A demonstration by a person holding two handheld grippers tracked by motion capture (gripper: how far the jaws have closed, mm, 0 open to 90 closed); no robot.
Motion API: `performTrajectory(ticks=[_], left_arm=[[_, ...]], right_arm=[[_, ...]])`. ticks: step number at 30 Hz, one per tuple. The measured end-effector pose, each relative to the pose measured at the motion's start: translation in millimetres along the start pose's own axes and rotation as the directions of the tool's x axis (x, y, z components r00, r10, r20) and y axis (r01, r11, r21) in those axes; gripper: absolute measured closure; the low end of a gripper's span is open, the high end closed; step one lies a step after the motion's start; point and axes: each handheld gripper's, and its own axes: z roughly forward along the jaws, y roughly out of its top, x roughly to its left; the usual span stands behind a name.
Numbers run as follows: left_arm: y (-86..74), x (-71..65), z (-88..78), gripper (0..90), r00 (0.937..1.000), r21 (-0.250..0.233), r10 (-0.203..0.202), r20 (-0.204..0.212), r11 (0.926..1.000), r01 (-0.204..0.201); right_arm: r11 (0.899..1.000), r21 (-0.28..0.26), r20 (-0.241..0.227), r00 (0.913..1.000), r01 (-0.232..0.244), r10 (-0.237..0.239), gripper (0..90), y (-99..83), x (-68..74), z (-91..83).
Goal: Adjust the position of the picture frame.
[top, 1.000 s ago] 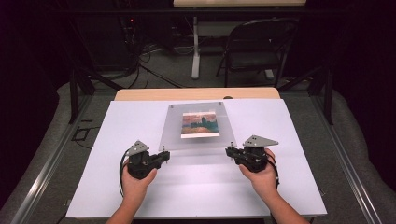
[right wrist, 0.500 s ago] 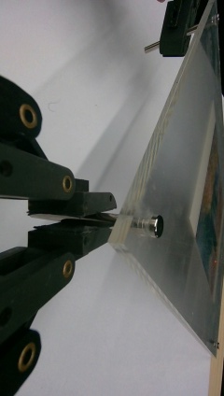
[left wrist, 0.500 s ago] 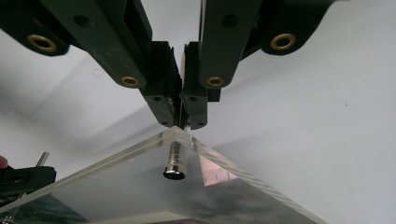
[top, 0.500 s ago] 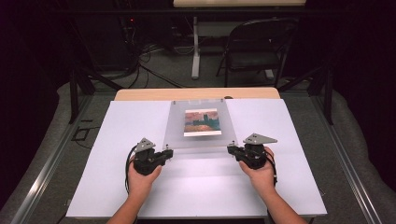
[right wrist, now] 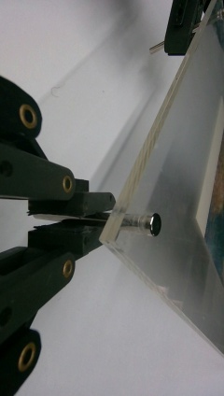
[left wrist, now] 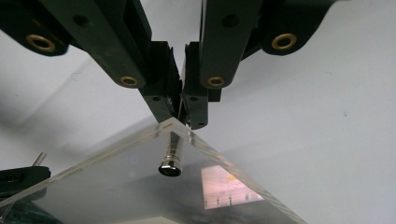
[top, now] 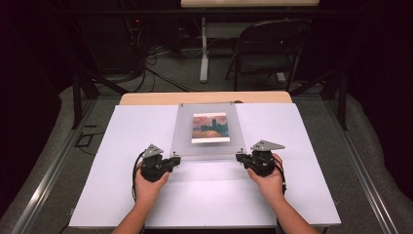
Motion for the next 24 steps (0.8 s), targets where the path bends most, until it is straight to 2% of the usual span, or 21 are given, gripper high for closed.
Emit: performTrajectory(ticks=[5, 24], left_arm=[[-1.2, 1.8, 2.0, 84.5, 0.9999, 0.002, -0.011, -0.007, 0.9999, 0.011], [-7.6, 2.3, 8.7, 84.3, 0.9999, 0.043, 0.005, -0.009, 0.999, -0.004]], right_arm=[[1.0, 0.005, -0.001, 1.0, -0.002, 0.002, 84.7, -1.7, 0.1, 3.0], [0.999, 0.044, -0.006, 0.9999, -0.009, 0.01, 84.2, -9.1, -3.1, 7.6]])
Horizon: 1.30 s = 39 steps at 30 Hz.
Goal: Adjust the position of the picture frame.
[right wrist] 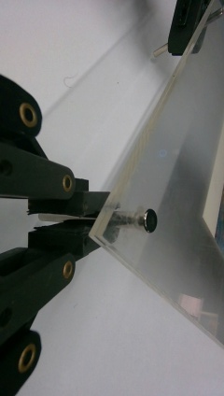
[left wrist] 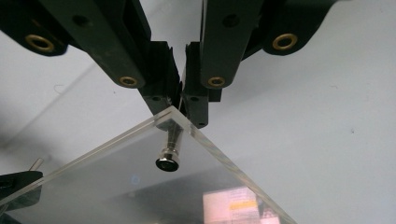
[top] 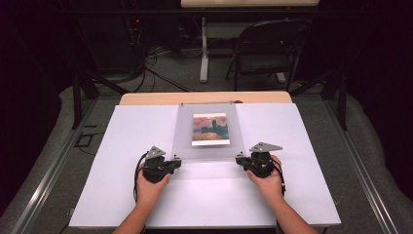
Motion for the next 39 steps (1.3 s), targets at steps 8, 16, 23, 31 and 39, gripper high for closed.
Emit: performTrajectory(ticks=[8, 16, 23, 31, 39], left_arm=[[-2.0, -4.1, 1.9, 84.4, 0.9998, 0.019, 0.021, 0.002, 0.9996, -0.021], [-4.5, -4.3, -0.2, 84.5, 0.9997, 0.025, 0.022, 0.002, 0.9994, -0.022], [-5.3, -6.0, -0.7, 84.5, 0.9998, 0.025, 0.022, 0.0, 0.9994, -0.022], [-5.9, -6.5, -0.6, 84.2, 0.9998, 0.028, 0.017, 0.002, 0.9995, -0.017], [-6.8, -7.3, -0.3, 82.5, 0.9995, 0.019, 0.028, -0.012, 0.9994, -0.028]], right_arm=[[1.0, 0.012, 0.008, 1.0, -0.002, 0.002, 84.2, -3.5, -1.8, -0.4], [1.0, 0.023, 0.003, 1.0, 0.008, -0.008, 84.3, -5.7, 0.3, -1.8], [1.0, 0.026, 0.003, 0.9999, 0.01, -0.011, 84.2, -6.1, 1.4, -2.5], [1.0, 0.022, -0.002, 1.0, -0.004, 0.004, 83.8, -8.4, -0.5, -1.6], [1.0, 0.017, -0.014, 0.9996, -0.022, 0.023, 81.7, -9.4, -1.5, -2.6]])
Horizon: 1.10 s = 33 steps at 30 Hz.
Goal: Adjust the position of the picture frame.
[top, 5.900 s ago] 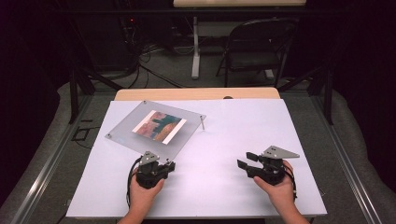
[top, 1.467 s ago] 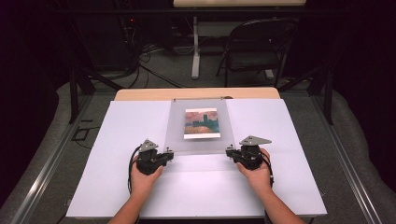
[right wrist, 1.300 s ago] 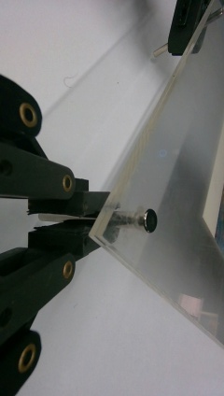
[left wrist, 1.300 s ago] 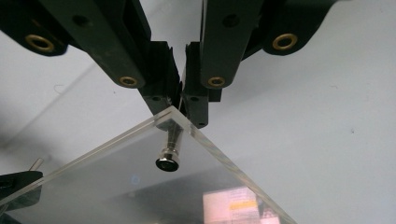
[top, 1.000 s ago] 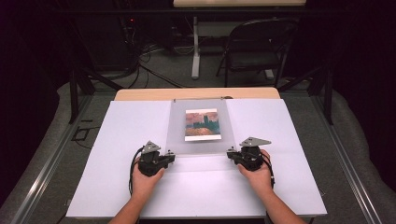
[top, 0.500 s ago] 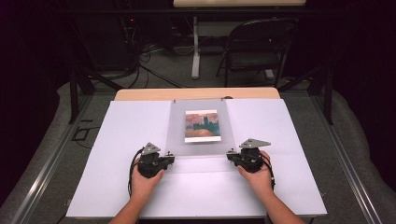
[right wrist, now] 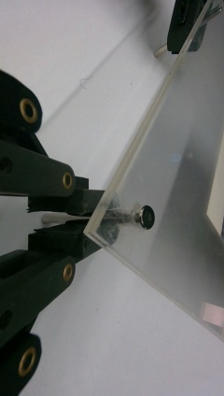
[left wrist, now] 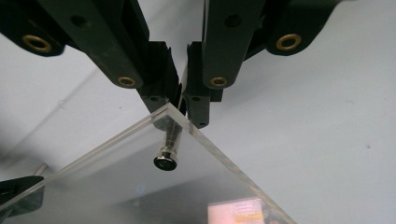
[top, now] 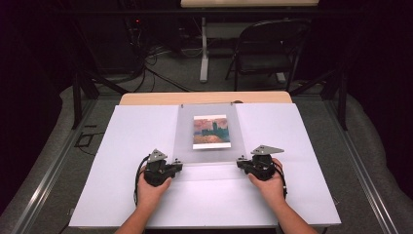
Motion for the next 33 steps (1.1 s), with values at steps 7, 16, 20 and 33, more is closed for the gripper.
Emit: performTrajectory(ticks=[7, 16, 20, 33], left_arm=[[-1.1, -2.2, -1.2, 69.5, 0.9997, -0.023, 0.003, -0.022, 0.9997, -0.004], [-2.9, -3.8, -3.6, 44.5, 0.9999, -0.048, -0.013, -0.011, 0.9988, 0.013], [-3.0, -6.6, -6.3, 39.7, 0.9999, -0.056, -0.013, 0.005, 0.9983, 0.013], [-8.3, -14.6, -23.0, 37.2, 0.9999, -0.056, -0.008, 0.014, 0.9984, 0.009]], right_arm=[[1.0, -0.011, 0.018, 0.9998, 0.013, -0.012, 65.1, -0.3, 1.9, -1.7], [0.999, -0.005, 0.028, 0.999, 0.036, -0.035, 44.2, -1.6, 9.7, -4.2], [0.998, 0.001, 0.034, 0.9972, 0.067, -0.067, 40.5, -1.2, 16.2, -8.3], [0.995, 0.011, 0.055, 0.9933, 0.101, -0.102, 39.2, -6.4, 24.5, -27.9]])
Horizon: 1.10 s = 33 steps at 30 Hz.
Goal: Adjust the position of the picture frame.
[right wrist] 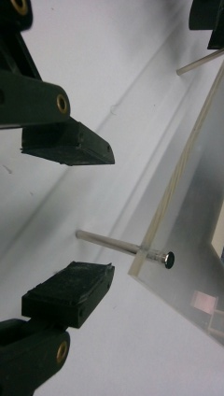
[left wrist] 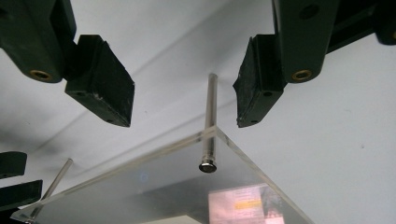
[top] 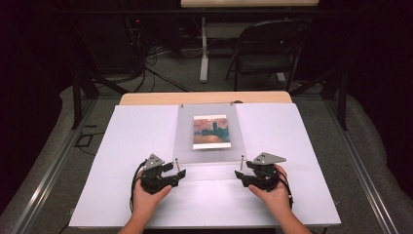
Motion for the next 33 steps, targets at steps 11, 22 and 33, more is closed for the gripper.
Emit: performTrajectory(ticks=[11, 22, 33], left_arm=[[-7.5, 1.2, -25.8, 39.3, 0.9999, -0.016, -0.011, 0.006, 0.9998, 0.011], [-9.2, 20.4, -41.7, 41.4, 0.9982, -0.051, -0.048, -0.036, 0.9976, 0.046], [-9.8, 32.7, -40.7, 40.4, 0.9938, -0.059, -0.103, -0.042, 0.9931, 0.101]], right_arm=[[1.0, -0.028, -0.011, 0.9999, -0.013, 0.013, 38.9, -10.4, -4.5, -27.4], [0.992, -0.073, -0.011, 0.995, -0.1, 0.1, 40.5, -12.0, -27.5, -39.4], [0.985, -0.097, 0.026, 0.9887, -0.144, 0.148, 42.3, -12.7, -42.1, -42.2]])
